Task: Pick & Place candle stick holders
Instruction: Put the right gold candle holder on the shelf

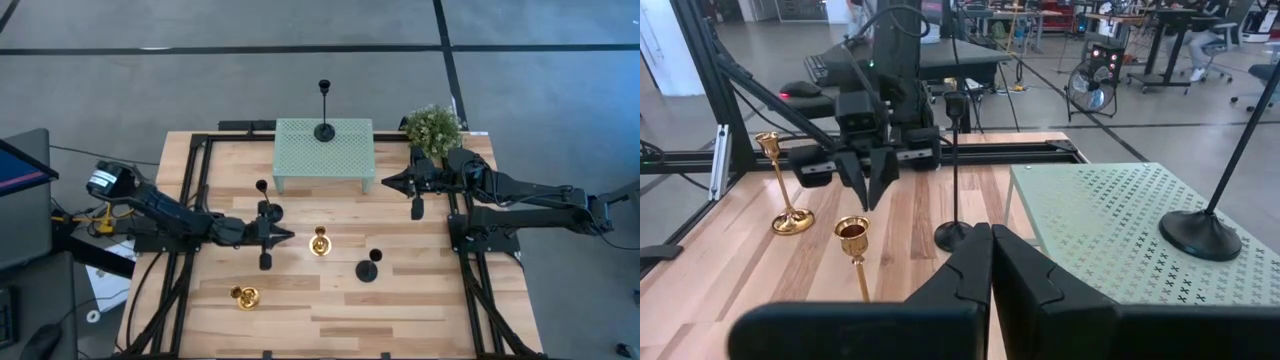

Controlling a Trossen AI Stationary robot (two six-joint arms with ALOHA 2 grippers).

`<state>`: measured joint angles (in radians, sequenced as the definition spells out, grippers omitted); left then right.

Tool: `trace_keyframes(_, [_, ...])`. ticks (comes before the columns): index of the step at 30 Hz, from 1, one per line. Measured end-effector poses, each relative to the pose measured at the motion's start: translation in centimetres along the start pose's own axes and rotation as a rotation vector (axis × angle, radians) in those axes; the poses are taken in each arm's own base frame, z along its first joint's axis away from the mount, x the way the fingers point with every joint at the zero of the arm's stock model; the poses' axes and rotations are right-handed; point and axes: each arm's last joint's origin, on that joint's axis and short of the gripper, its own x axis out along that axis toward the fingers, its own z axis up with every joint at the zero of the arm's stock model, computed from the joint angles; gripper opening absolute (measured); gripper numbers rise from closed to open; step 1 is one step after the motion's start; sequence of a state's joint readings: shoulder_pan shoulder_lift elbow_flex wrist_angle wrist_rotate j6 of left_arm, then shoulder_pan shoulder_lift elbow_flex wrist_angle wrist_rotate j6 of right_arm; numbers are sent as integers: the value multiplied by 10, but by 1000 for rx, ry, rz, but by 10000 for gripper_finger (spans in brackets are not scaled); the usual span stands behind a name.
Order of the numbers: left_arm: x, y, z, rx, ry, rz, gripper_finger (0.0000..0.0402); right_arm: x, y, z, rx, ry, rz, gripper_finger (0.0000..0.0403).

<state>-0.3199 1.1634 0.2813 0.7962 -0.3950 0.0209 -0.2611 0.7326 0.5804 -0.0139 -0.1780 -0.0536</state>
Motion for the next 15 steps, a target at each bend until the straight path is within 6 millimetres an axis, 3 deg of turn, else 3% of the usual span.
trace_keyframes(6, [8,-4,-4,-2,-5,0,76,0,0,0,0,0,0,1])
trace_keyframes(15, [36,-10,4,-2,0,16,146,0,0,0,1,1,0,1])
